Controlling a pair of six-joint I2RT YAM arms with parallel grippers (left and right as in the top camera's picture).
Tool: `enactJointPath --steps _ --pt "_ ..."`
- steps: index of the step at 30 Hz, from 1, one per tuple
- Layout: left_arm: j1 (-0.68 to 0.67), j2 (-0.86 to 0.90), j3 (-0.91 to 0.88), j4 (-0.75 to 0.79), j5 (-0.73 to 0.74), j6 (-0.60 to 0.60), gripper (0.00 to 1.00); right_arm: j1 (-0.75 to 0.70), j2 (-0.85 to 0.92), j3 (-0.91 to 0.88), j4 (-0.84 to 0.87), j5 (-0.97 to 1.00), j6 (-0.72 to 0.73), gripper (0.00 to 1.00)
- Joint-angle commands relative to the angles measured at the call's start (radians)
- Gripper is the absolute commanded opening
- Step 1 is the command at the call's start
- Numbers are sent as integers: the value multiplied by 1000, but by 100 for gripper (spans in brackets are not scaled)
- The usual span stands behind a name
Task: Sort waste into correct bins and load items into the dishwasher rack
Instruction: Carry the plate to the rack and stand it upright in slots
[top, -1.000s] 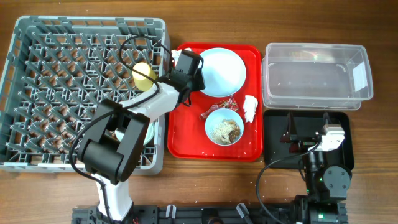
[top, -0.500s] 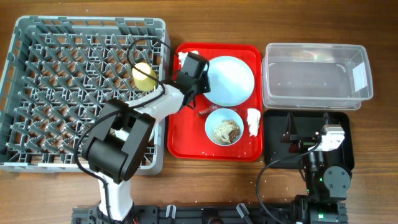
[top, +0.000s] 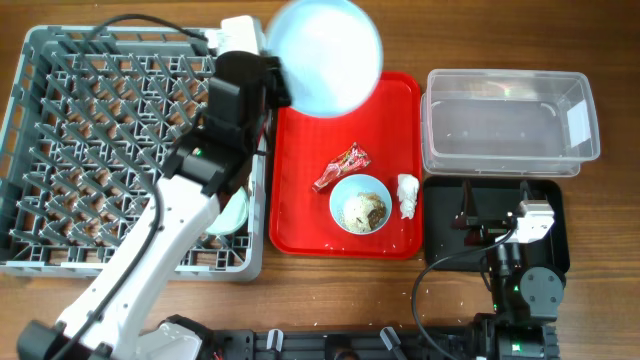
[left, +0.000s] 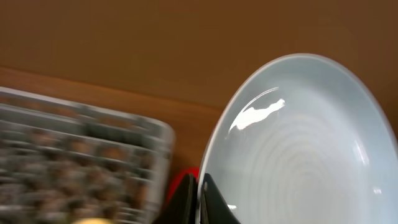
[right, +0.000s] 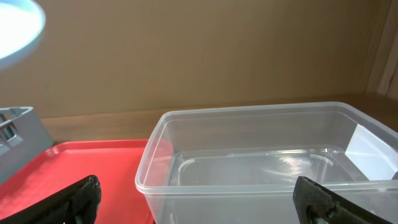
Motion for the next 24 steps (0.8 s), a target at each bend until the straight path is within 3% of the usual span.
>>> enactJointPath --steps 1,3,7,9,12,17,22,24 --pt "47 -60 5 2 -596 185 4 -4 -5 -1 3 3 0 100" --pt "105 -56 5 -11 -653 265 4 -4 -5 -1 3 3 0 100" --pt "254 2 4 -41 -634 320 4 -4 -5 -1 3 3 0 100" --pt "289 39 4 -40 -615 439 4 -4 -5 -1 3 3 0 100" --pt "294 75 4 -18 -615 537 4 -4 -5 -1 3 3 0 100" --pt "294 111 3 -2 -555 582 4 -4 -5 -1 3 3 0 100" --pt "294 166 3 87 -552 794 4 -4 -5 -1 3 3 0 100" --pt "294 172 3 88 -523 811 4 -4 -5 -1 3 3 0 100"
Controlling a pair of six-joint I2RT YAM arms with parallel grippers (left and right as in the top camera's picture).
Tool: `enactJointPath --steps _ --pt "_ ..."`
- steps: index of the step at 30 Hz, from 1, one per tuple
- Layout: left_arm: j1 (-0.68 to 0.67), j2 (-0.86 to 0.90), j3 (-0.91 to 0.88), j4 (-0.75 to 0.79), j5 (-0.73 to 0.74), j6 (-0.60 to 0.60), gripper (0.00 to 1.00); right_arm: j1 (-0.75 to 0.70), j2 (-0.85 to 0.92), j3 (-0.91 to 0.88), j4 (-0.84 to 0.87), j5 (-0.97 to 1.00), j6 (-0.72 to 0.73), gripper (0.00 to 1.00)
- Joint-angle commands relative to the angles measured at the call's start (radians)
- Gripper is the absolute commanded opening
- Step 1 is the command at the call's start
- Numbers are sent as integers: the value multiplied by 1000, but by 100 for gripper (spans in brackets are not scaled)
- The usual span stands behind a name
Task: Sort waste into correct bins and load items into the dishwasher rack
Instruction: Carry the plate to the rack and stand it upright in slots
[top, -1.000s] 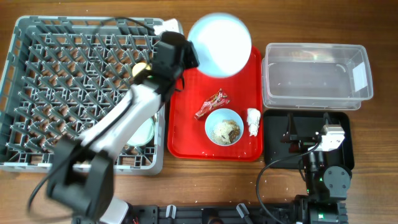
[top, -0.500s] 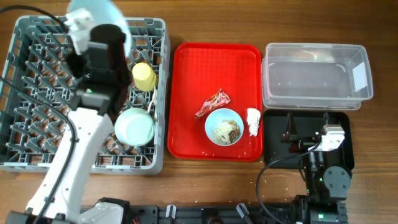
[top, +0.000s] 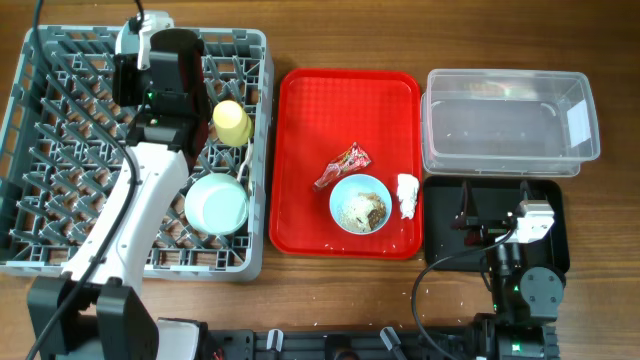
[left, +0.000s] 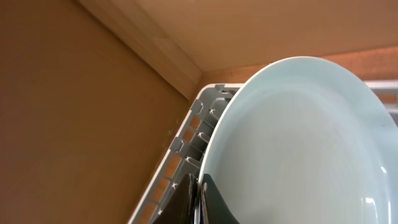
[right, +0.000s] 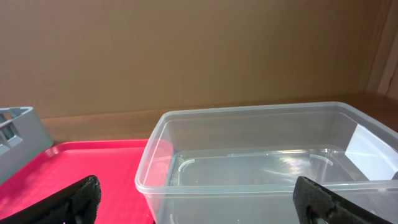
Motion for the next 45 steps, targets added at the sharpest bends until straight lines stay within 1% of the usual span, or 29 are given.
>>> enactJointPath --steps 1,7,13,14,17,18,19,21,22,24,26,28,29,32,39,42,45 --pt "3 17 3 13 55 114 4 -4 -5 -1 3 3 0 100" --pt "1 21 3 38 178 232 4 -4 -5 -1 3 3 0 100" --pt "1 94 3 60 178 370 4 -4 -5 -1 3 3 0 100" --pt "0 101 3 92 157 400 4 -4 -5 -1 3 3 0 100" --pt "-1 100 4 349 8 445 4 -4 -5 -1 3 3 0 100" --pt "-1 98 4 442 -23 500 4 -4 -5 -1 3 3 0 100" --pt "-1 96 4 524 -29 586 4 -4 -5 -1 3 3 0 100" --pt "-8 93 4 568 -28 679 4 -4 -5 -1 3 3 0 100" --pt "-14 93 4 564 -28 688 4 -4 -5 -1 3 3 0 100" --pt "-27 93 4 501 -13 687 4 -4 -5 -1 3 3 0 100" --pt "-46 93 3 364 46 687 4 -4 -5 -1 3 3 0 100" --pt "-64 97 3 287 84 679 4 -4 -5 -1 3 3 0 100" --pt "-72 98 3 288 84 656 4 -4 -5 -1 3 3 0 100" --pt "-89 98 3 283 84 638 4 -4 -5 -1 3 3 0 100" --pt "-94 132 2 148 85 436 4 -4 -5 -1 3 3 0 100" --pt "-106 142 2 113 85 315 4 -4 -5 -1 3 3 0 100" --pt "-140 142 2 113 101 311 4 -4 -5 -1 3 3 0 100"
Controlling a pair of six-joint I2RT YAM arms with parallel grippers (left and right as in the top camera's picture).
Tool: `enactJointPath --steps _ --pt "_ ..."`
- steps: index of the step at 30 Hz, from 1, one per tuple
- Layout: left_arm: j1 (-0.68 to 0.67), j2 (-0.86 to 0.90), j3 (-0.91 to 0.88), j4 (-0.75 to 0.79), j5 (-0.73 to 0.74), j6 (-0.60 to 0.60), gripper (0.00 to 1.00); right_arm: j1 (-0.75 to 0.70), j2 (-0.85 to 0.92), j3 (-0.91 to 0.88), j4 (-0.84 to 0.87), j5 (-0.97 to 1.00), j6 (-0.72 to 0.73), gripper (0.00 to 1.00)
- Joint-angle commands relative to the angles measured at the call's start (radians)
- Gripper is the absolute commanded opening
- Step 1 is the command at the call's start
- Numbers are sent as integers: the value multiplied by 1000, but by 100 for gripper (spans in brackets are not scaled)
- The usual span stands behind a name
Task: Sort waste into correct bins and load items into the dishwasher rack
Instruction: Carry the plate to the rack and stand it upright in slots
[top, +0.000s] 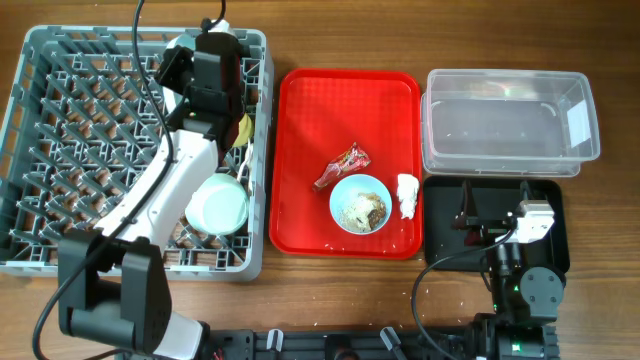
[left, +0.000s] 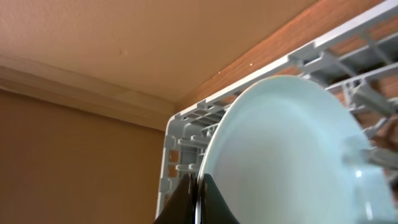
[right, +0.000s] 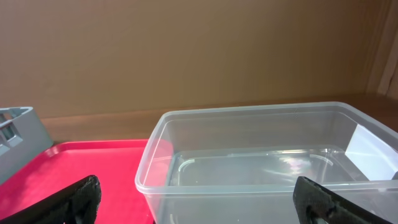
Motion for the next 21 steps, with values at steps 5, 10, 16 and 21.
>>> enactJointPath --steps 5,10,16,21 --pt "-67 8 3 -7 64 -166 53 -4 -5 -1 3 3 0 100" --pt "-68 -42 7 -85 91 -468 100 -4 -5 -1 3 3 0 100" --pt "3 -274 85 -412 1187 -946 96 -4 -5 -1 3 3 0 100" --pt "6 -288 85 -679 1397 -1044 100 -4 -5 -1 3 3 0 100"
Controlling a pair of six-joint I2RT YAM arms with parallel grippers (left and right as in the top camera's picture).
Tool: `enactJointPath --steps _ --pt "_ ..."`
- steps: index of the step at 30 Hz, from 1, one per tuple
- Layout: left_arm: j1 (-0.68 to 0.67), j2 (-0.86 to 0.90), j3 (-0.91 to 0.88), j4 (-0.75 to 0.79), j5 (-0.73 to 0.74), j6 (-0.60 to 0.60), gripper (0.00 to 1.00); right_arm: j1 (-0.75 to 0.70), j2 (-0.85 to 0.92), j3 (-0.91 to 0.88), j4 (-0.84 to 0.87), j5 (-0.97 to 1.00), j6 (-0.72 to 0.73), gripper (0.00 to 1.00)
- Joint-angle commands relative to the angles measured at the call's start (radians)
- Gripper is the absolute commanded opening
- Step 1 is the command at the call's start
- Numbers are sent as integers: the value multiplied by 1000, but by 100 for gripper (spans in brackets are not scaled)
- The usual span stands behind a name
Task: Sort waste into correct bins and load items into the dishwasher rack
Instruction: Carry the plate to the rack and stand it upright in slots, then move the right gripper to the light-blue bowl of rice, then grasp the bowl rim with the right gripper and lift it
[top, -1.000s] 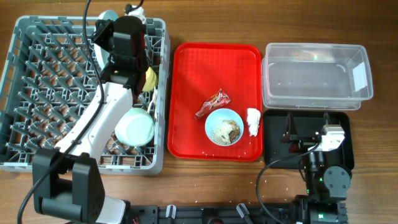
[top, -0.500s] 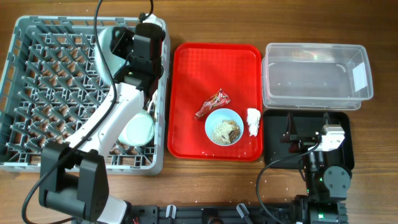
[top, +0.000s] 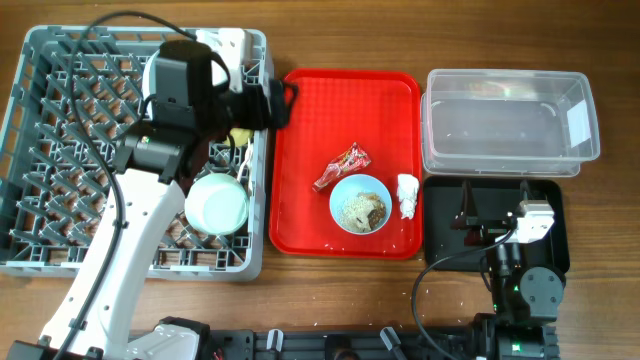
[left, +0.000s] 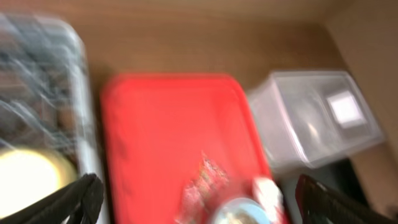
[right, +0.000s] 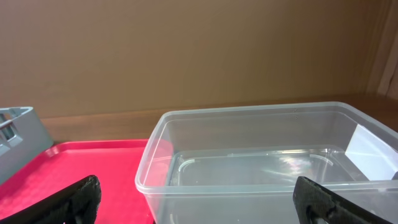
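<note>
The grey dishwasher rack (top: 60, 150) holds a pale bowl (top: 216, 205) and a yellow cup (top: 240, 133) half under my left arm. The light blue plate does not show. My left gripper (top: 274, 103) hangs open and empty over the rack's right edge, beside the red tray (top: 300, 200). On the tray lie a red wrapper (top: 341, 166), a blue bowl of food scraps (top: 361, 204) and a crumpled tissue (top: 407, 195). The blurred left wrist view shows the gripper (left: 199, 214), the tray (left: 161, 137) and the wrapper (left: 202, 180). My right gripper (top: 468, 215) rests open over the black bin (top: 440, 250).
A clear plastic bin (top: 510, 122) stands at the back right, behind the black bin; it fills the right wrist view (right: 267, 162) ahead of the open right gripper (right: 199, 208). Cables loop over the rack's back edge.
My left gripper was shut on the plate, which stood on edge in the rack's back right part. Now it is open and empty, over the rack's right edge, facing the tray.
My left gripper held the light blue plate high over the tray's back left corner. Then it held the plate over the back of the rack, then edge-on among the prongs. Now the gripper is empty and the plate is out of sight. The right arm stayed still.
</note>
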Motion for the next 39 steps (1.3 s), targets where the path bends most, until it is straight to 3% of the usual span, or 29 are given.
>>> enactJointPath --steps 1,5,8,13,16,19,22,24,27,29,31,34,39 --pt "-2 4 0 -173 167 -78 100 -4 -5 -1 3 3 0 100" --pt "62 -47 0 -163 160 -193 100 -4 -5 -1 3 3 0 100" --pt "290 -134 0 -168 161 -236 100 -4 -5 -1 3 -1 3 100" --pt "466 -164 0 -258 161 -235 100 -4 -5 -1 8 -22 343 100" --pt "472 -161 0 -258 161 -235 100 -4 -5 49 -12 -101 175 100" --pt "472 -161 0 -258 161 -235 100 -4 32 220 -120 -157 143 100" --pt "472 -161 0 -258 161 -235 100 -4 246 482 -237 -287 142 100" --pt "472 -161 0 -258 161 -235 100 -4 484 751 -472 -409 127 100" --pt "472 -161 0 -258 161 -235 100 -4 763 1082 -834 -424 143 100" --pt "472 -161 0 -258 161 -235 100 -4 868 1169 -891 -451 247 100" --pt "472 -161 0 -258 161 -235 100 17 951 1170 -890 -689 268 59" --pt "472 -161 0 -258 161 -235 100 140 985 1170 -973 -480 263 42" --pt "472 -161 0 -258 161 -235 100 512 1064 1137 -1040 -99 387 43"
